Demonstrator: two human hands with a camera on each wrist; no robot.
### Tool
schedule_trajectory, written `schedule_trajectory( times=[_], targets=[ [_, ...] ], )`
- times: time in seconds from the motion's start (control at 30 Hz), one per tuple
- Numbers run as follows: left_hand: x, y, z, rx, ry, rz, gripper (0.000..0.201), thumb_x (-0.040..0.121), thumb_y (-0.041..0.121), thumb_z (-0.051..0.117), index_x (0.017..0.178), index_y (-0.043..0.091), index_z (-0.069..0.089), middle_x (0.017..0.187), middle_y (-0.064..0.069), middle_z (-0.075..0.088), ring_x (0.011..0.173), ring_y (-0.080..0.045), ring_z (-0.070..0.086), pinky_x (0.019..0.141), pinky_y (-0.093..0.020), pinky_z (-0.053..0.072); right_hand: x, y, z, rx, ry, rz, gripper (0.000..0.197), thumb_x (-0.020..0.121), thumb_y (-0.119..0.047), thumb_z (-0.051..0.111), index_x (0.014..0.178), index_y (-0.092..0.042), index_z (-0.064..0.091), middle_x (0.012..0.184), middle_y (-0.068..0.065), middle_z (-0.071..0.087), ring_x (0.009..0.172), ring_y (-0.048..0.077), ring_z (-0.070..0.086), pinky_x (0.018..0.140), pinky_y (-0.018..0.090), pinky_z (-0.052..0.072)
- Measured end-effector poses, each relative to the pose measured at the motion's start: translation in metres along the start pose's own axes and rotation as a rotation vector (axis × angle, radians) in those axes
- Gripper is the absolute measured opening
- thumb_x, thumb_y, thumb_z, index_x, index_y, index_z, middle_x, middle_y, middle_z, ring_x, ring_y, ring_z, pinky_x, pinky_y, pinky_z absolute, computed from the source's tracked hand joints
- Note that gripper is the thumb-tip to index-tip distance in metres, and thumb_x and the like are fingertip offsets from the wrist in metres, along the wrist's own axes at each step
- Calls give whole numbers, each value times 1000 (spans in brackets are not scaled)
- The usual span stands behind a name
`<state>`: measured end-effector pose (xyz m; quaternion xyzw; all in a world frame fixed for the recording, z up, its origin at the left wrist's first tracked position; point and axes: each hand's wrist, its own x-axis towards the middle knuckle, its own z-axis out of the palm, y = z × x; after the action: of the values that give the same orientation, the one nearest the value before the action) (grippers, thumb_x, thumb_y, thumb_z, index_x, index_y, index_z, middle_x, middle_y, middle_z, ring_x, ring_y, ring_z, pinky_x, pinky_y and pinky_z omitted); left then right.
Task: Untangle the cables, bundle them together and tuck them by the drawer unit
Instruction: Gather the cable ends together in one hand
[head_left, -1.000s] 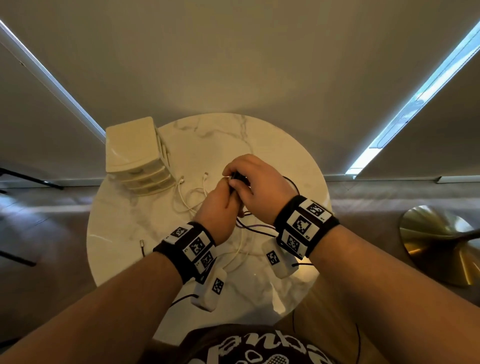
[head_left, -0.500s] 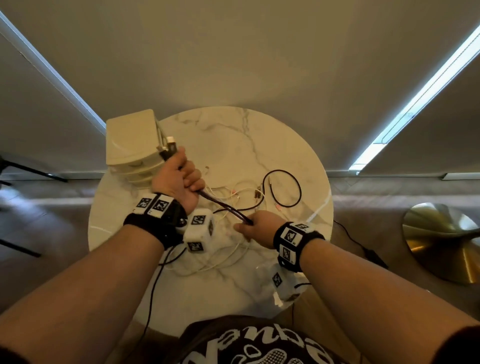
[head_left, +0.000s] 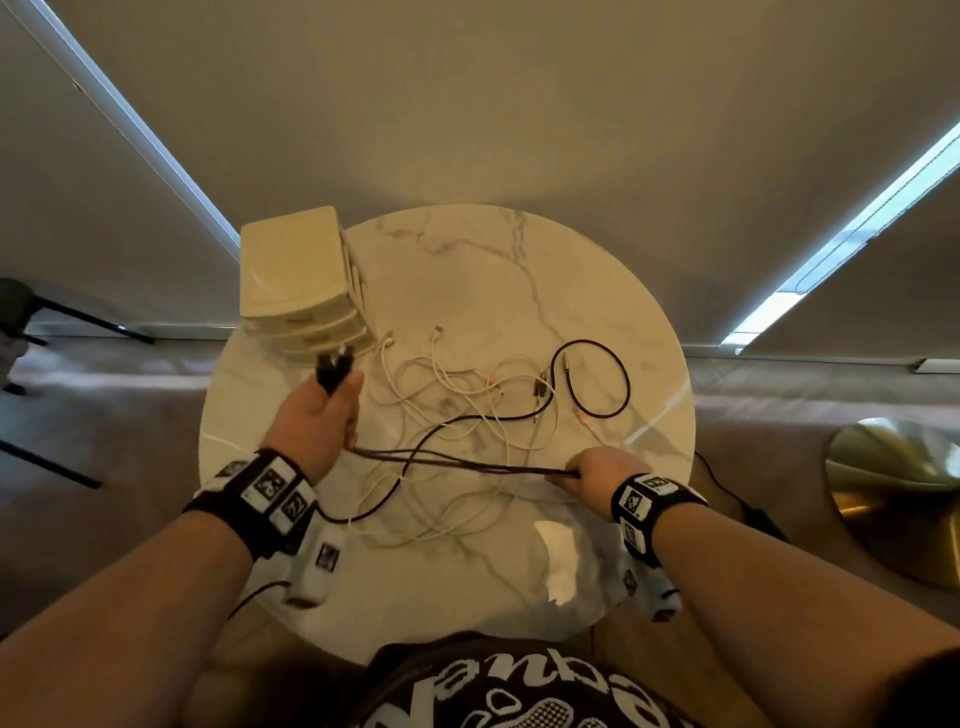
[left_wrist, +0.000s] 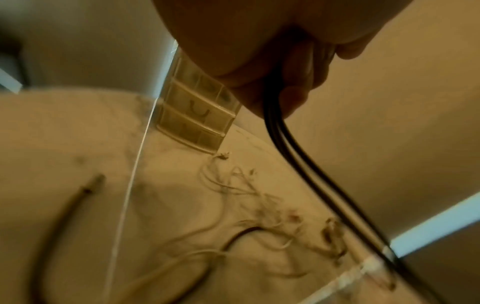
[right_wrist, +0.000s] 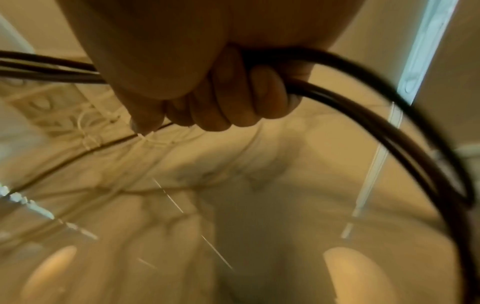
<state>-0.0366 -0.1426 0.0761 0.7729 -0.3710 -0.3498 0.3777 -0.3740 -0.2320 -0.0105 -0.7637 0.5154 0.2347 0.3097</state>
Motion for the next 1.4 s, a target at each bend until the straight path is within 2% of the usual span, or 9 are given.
schedule_trajectory(
  times=[0.2, 0.37, 0.5, 0.63, 0.73, 0.83, 1.1, 1.23, 1.4],
  targets=[
    [5, -34, -11, 376, -26, -24, 24, 104, 43, 51, 106, 20, 59, 85, -3, 63, 79, -23, 57, 71, -34, 39, 1, 6, 14, 100, -125, 0, 60, 86, -82, 48, 91, -27, 71, 82, -5, 66, 79, 15, 62, 70, 31, 47],
    [13, -41, 7, 225, 14, -99, 37, 102, 48, 52, 79, 19, 55, 67, -3, 58, 62, -25, 55, 60, -33, 42, 32, 10, -9, 360, 345, 292, 37, 95, -60, 54, 98, -24, 63, 91, 1, 67, 88, 26, 65, 84, 41, 55],
    [21, -43, 17, 138, -42, -118, 44, 103, 51, 48, 74, 19, 53, 63, 0, 56, 57, -22, 51, 61, -37, 45, 67, 29, -5, 324, 188, 519, 49, 83, -54, 62, 118, -21, 70, 101, 5, 68, 94, 35, 66, 91, 39, 54],
    [20, -35, 23, 350, -210, -61, 35, 104, 52, 42, 81, 27, 52, 75, -3, 62, 66, -21, 57, 66, -35, 46, 74, 17, -15, 324, 112, 454, 55, 94, -64, 54, 110, -13, 68, 118, 14, 69, 109, 34, 61, 100, 40, 48],
    [23, -39, 25, 259, -189, -123, 39, 101, 56, 48, 78, 25, 55, 67, -1, 59, 62, -23, 55, 67, -39, 47, 76, 10, -28, 226, 192, 408, 50, 94, -59, 60, 106, -12, 70, 111, 15, 69, 99, 33, 62, 89, 38, 50],
    [21, -38, 26, 57, -171, -201, 33, 84, 62, 56, 68, 33, 58, 56, 6, 49, 54, -20, 45, 60, -41, 40, 85, 9, -38, 229, 337, 344, 47, 86, -44, 77, 122, -15, 65, 126, 13, 60, 112, 35, 62, 96, 39, 52],
    [21, -13, 34, -421, -201, -319, 26, 102, 9, 43, 77, 11, 50, 52, 4, 37, 41, -10, 30, 40, -21, 24, 86, -3, -25, 157, 232, 320, 28, 97, -33, 59, 117, -14, 64, 116, 12, 68, 106, 35, 65, 90, 40, 54],
    [21, -5, 41, -586, -214, -340, 29, 100, 18, 34, 83, 10, 56, 55, 3, 37, 46, -12, 32, 45, -27, 27, 72, -25, -45, 424, 403, 298, 14, 99, -22, 48, 113, -19, 51, 94, 7, 64, 90, 34, 65, 80, 42, 54],
    [14, 17, 56, -681, -186, -317, 30, 107, 16, 31, 95, 8, 57, 61, 1, 40, 54, -14, 37, 53, -30, 33, 38, -76, -88, 988, 429, -99, 27, 102, -5, 47, 123, -16, 61, 89, 0, 78, 87, 18, 76, 92, 41, 59]
  ],
)
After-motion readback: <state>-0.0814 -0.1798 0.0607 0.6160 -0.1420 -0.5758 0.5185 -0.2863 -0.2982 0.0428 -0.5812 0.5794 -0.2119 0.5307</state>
